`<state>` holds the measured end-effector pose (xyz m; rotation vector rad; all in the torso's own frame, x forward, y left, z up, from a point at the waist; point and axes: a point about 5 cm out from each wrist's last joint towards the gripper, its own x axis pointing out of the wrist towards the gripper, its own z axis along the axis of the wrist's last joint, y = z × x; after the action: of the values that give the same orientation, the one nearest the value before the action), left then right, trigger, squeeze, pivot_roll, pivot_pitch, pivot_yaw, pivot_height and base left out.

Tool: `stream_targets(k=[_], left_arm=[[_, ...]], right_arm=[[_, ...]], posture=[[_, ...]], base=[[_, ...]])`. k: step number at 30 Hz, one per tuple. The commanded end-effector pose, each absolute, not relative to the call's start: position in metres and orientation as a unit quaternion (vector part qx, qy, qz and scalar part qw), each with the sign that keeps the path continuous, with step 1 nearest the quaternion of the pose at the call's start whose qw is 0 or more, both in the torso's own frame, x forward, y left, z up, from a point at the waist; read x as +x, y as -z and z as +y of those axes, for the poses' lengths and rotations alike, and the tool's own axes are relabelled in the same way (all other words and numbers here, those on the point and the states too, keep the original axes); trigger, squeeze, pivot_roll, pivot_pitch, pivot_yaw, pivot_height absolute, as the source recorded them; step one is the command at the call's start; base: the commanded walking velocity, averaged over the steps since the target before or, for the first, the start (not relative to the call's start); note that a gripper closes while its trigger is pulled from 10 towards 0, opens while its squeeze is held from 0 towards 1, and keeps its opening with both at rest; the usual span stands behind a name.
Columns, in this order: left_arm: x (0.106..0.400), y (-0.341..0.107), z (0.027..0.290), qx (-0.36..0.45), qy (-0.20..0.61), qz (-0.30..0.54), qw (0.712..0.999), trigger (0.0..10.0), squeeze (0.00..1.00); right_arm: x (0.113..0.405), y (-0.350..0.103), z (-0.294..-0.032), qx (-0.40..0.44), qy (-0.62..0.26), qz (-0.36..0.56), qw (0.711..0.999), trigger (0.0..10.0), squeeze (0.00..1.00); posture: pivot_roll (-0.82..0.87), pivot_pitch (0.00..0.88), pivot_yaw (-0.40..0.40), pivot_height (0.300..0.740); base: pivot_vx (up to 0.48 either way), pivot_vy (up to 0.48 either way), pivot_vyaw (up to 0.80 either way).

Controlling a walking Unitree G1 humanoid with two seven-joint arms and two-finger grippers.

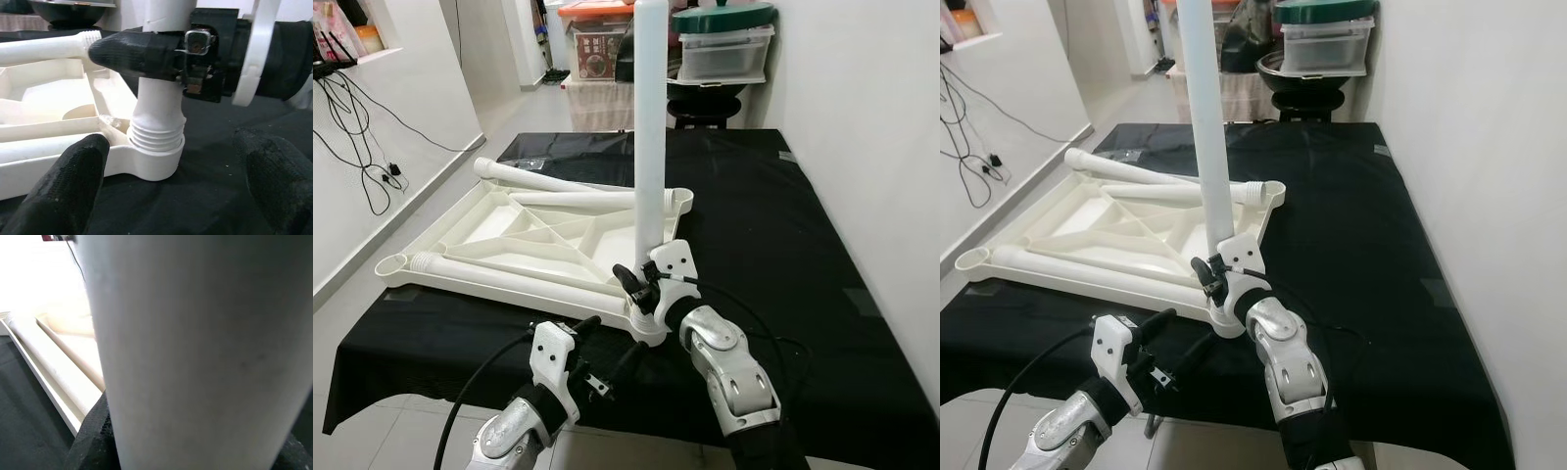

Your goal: Building children table

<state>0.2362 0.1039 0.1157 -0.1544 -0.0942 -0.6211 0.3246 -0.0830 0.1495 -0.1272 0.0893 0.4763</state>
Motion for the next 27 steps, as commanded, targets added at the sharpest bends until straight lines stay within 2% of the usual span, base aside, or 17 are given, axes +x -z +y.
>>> stream_targets(k=[1,6,7,8,9,11,15,17,18,19,20,22,23,27], left_arm=[[0.236,-0.115,0.106,-0.07,0.301,-0.045,0.95,10.0,0.0],[0.236,-0.115,0.105,-0.066,0.302,-0.044,0.95,10.0,0.0],[0.234,-0.115,0.105,-0.061,0.304,-0.044,0.95,10.0,0.0],[0.234,-0.115,0.105,-0.061,0.304,-0.044,0.95,10.0,0.0],[0.232,-0.115,0.104,-0.058,0.306,-0.044,0.949,10.0,0.0],[0.229,-0.115,0.105,-0.053,0.305,-0.044,0.95,10.0,0.0],[0.229,-0.115,0.105,-0.053,0.304,-0.044,0.95,10.0,0.0],[0.229,-0.116,0.106,-0.049,0.299,-0.047,0.952,10.0,0.0],[0.229,-0.116,0.106,-0.049,0.299,-0.047,0.952,10.0,0.0],[0.229,-0.117,0.106,-0.047,0.297,-0.05,0.952,10.0,0.0],[0.23,-0.118,0.105,-0.04,0.299,-0.054,0.952,10.0,0.0],[0.23,-0.119,0.105,-0.036,0.3,-0.057,0.951,10.0,0.0],[0.231,-0.12,0.104,-0.033,0.3,-0.059,0.951,10.0,0.0],[0.232,-0.12,0.105,-0.031,0.299,-0.059,0.952,10.0,0.0]], right_arm=[[0.324,-0.127,-0.097,-0.065,-0.225,0.11,0.966,10.0,1.0],[0.335,-0.144,-0.101,-0.048,-0.294,0.071,0.952,10.0,1.0],[0.342,-0.154,-0.109,-0.068,-0.34,0.059,0.936,10.0,0.0],[0.342,-0.154,-0.109,-0.068,-0.34,0.059,0.936,10.0,0.0],[0.347,-0.161,-0.116,-0.084,-0.369,0.053,0.924,10.0,0.0],[0.351,-0.171,-0.125,-0.112,-0.446,0.053,0.886,10.0,0.0],[0.351,-0.172,-0.126,-0.116,-0.461,0.054,0.878,10.0,0.0],[0.348,-0.177,-0.126,-0.124,-0.529,0.064,0.837,10.0,0.0],[0.348,-0.177,-0.126,-0.124,-0.529,0.064,0.837,10.0,0.0],[0.347,-0.179,-0.127,-0.123,-0.555,0.069,0.82,10.0,0.0],[0.348,-0.18,-0.126,-0.124,-0.571,0.076,0.808,4.7,0.0],[0.35,-0.18,-0.127,-0.123,-0.578,0.08,0.803,4.7,0.0],[0.352,-0.18,-0.126,-0.118,-0.579,0.082,0.802,0.0,0.0],[0.355,-0.178,-0.127,-0.111,-0.587,0.084,0.798,0.0,0.0]], posture=[[0.06,0.082,0.038,0.74],[0.06,0.075,0.044,0.74],[0.05,0.065,0.045,0.74],[0.05,0.065,0.045,0.74],[0.05,0.065,0.045,0.74],[0.05,0.057,0.046,0.74],[0.05,0.057,0.046,0.74],[0.06,0.049,0.045,0.74],[0.06,0.049,0.045,0.74],[0.06,0.049,0.045,0.74],[0.06,0.045,0.048,0.74],[0.06,0.045,0.048,0.74],[0.06,0.04,0.049,0.74],[0.06,0.037,0.051,0.74]], base=[[0.0,0.0,0.0],[0.0,0.0,0.0],[0.0,0.0,0.0],[0.0,0.0,0.0],[0.0,0.0,0.0],[0.0,0.0,0.0],[0.0,0.0,0.0],[0.0,0.0,0.0],[0.0,0.0,0.0],[0.0,0.0,0.0],[0.0,0.0,0.0],[0.0,0.0,0.0],[0.0,0.0,0.0],[0.0,0.0,0.0]])
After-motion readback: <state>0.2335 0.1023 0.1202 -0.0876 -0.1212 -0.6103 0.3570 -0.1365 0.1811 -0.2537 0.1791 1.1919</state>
